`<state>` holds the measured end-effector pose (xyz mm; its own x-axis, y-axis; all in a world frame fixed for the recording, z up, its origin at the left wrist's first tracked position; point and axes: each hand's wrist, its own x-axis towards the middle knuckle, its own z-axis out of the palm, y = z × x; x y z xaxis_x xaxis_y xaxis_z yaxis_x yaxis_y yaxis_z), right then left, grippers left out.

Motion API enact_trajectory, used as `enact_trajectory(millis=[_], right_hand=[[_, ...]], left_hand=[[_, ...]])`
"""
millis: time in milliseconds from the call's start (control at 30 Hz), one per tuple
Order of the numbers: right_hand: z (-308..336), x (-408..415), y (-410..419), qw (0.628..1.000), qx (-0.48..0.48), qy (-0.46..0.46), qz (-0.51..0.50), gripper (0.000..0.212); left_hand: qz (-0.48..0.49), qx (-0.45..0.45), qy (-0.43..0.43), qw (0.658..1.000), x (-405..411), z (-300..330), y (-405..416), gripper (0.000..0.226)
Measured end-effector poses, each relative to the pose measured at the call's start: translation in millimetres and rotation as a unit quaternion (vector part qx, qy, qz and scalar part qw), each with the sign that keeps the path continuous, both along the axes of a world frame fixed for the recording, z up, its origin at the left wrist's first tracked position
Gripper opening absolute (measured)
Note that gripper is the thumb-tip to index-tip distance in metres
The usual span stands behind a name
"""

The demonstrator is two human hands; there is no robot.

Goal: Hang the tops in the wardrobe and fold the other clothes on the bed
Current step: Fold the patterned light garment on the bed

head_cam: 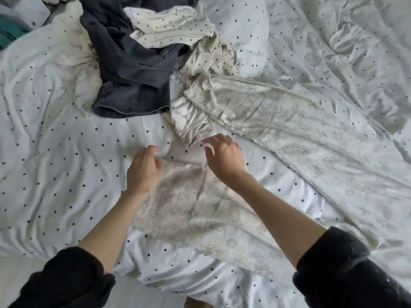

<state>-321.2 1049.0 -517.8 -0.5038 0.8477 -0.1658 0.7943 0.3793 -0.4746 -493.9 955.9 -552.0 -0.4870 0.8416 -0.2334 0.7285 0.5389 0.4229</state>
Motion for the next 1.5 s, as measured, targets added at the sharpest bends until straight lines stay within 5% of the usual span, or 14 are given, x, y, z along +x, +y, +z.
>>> enact_trajectory(millis=[167,300,400,567,767,967,1100,1200,1367,1500], right_hand=[[4,78,28,0.988,0.087,-0.105,-0.078,0.036],[-5,128,18,0.975,0.062,-0.184,-0.105,0.041],[-9,152,12,0.970,0.060,-0.208,-0.113,0.037],[-5,168,26,0.973,0.121,-0.161,-0.113,0.025],[1,183,15,0.985,0.138,-0.031,-0.103,0.018],[2,189,12,0.996,0.080,-0.029,-0.027,0.017],[8,174,36,0.993,0.122,0.003,0.005,0.010],[10,146,70,0.988,0.154,0.026,-0.011,0.010],[9,85,142,0.995,0.063,-0.078,-0.008,0.042],[-1,31,181,0.991,-0.002,-0.135,0.025,0.049]], left_hand=[[-0.195,0.143,0.075,0.968,60,17,75,0.035],[-0.325,0.108,0.125,0.931,91,11,114,0.072],[-0.365,0.073,0.177,0.911,103,4,133,0.068],[-0.325,0.111,0.176,0.923,109,11,157,0.038],[-0.344,0.134,0.181,0.911,94,27,116,0.044],[-0.355,0.020,0.114,0.928,89,31,84,0.044],[-0.330,-0.064,0.016,0.942,79,30,93,0.039],[-0.238,0.007,0.028,0.971,62,36,116,0.033],[-0.071,-0.032,0.052,0.996,30,28,159,0.037],[-0.030,-0.033,0.073,0.996,20,17,159,0.041]])
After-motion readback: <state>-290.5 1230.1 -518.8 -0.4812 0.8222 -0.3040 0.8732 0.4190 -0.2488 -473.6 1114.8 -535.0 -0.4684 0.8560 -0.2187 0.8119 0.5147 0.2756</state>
